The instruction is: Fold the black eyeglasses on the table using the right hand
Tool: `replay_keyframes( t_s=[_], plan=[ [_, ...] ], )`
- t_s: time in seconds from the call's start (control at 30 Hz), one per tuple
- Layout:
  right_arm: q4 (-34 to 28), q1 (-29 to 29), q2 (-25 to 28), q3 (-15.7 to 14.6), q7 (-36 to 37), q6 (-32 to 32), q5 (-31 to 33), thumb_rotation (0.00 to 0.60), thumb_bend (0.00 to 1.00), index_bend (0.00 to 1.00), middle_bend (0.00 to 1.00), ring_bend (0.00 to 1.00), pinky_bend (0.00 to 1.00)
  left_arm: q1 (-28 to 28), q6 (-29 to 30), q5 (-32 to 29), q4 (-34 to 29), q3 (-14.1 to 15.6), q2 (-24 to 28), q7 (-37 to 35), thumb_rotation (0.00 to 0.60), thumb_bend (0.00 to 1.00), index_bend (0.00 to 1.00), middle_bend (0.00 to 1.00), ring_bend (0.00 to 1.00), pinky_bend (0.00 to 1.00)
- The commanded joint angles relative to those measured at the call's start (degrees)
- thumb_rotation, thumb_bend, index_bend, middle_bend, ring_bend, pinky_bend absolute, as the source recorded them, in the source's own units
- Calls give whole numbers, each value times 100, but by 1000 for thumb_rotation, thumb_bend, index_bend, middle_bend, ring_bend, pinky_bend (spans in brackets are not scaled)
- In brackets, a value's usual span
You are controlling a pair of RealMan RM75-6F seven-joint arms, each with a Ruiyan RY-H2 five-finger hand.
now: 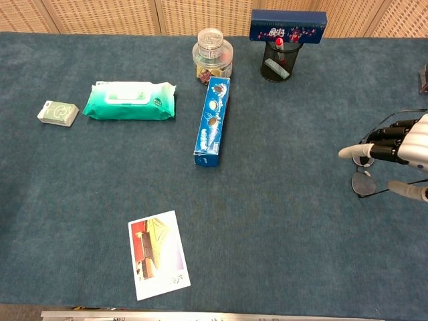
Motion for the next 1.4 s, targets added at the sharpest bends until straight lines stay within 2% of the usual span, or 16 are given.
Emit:
replay_keyframes(
  t_s=[0.03, 0.77, 1.4],
  plan=[
    [2, -4, 4, 2, -14, -31, 33, 600, 383, 176, 377, 266, 370, 0, 2, 0, -3, 0, 4, -2, 600, 51, 616, 845, 1000, 985],
    [-189, -146, 228, -91, -178, -250, 302, 600, 405, 176, 377, 265, 370, -15, -17, -8, 7, 20, -77, 28, 600, 50, 617, 845, 1000, 985],
    [50, -260, 139, 80, -188, -266, 636, 600, 455, 176, 377, 265, 370, -26, -24, -12, -14, 30, -89, 57, 600, 51, 617, 845, 1000, 985]
  ],
)
